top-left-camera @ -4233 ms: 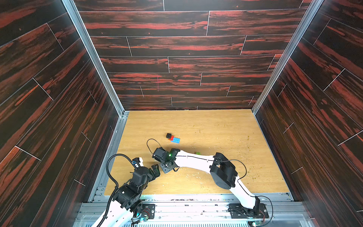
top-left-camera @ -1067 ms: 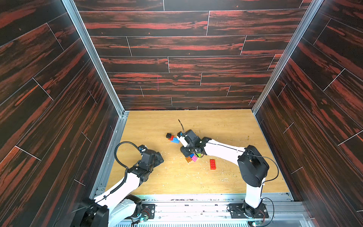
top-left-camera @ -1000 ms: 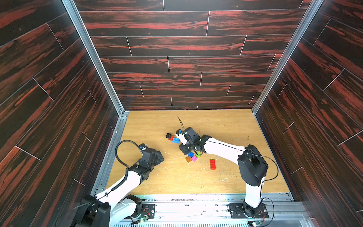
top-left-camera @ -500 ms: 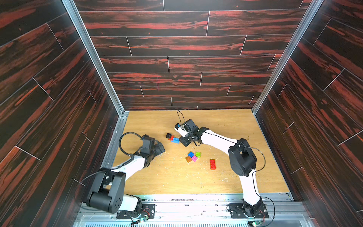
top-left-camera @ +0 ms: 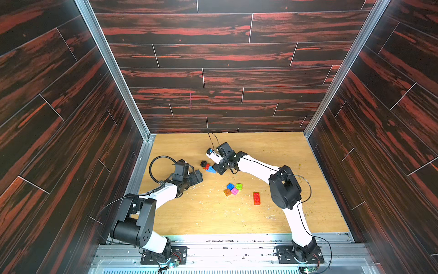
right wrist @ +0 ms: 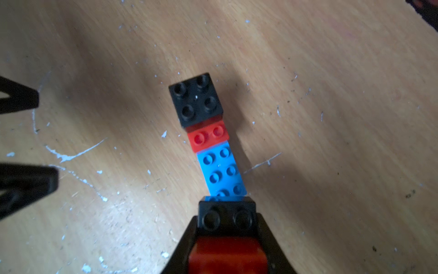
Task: Assemble the letter v with lego
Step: Assemble the lego brick with the lego brick.
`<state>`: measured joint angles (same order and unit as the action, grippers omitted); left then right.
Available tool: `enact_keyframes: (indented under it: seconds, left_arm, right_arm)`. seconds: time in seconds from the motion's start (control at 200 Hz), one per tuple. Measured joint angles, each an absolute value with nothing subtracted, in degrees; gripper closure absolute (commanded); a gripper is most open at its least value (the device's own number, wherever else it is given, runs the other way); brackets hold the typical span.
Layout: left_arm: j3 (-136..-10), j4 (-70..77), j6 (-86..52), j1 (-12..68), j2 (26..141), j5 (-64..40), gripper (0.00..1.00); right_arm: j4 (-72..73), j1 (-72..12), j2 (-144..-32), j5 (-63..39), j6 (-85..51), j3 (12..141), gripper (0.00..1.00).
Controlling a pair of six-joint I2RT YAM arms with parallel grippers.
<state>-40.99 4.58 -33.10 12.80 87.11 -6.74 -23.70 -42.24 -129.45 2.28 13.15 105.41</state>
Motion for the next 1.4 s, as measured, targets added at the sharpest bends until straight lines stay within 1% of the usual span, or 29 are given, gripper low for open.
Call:
enact_keyframes:
  seconds: [0.256, 0.742, 1.077, 1.403]
  left_arm:
    - [-38.9, 6.2, -31.8, 12.8, 86.5, -11.2, 0.00]
    - [-34.2, 10.1, -31.6, 12.8, 81.1, -15.4, 0.00]
    - [-30.9, 10.3, -32.0, 12.8, 76.9, -15.9, 0.00]
    - [-30.8, 10.3, -32.4, 12.8, 76.4, -16.2, 0.00]
  right_arm:
    - [-24.0, -42.2, -131.4, 1.9, 14.9, 105.8, 0.76]
    - [-24.0, -42.1, -131.4, 1.0, 16.2, 105.8, 0.76]
    - [-24.0, -42.1, -132.2, 0.7, 17.0, 105.8, 0.76]
    - [-23.1, -41.9, -133.3, 1.7, 19.1, 105.9, 0.75]
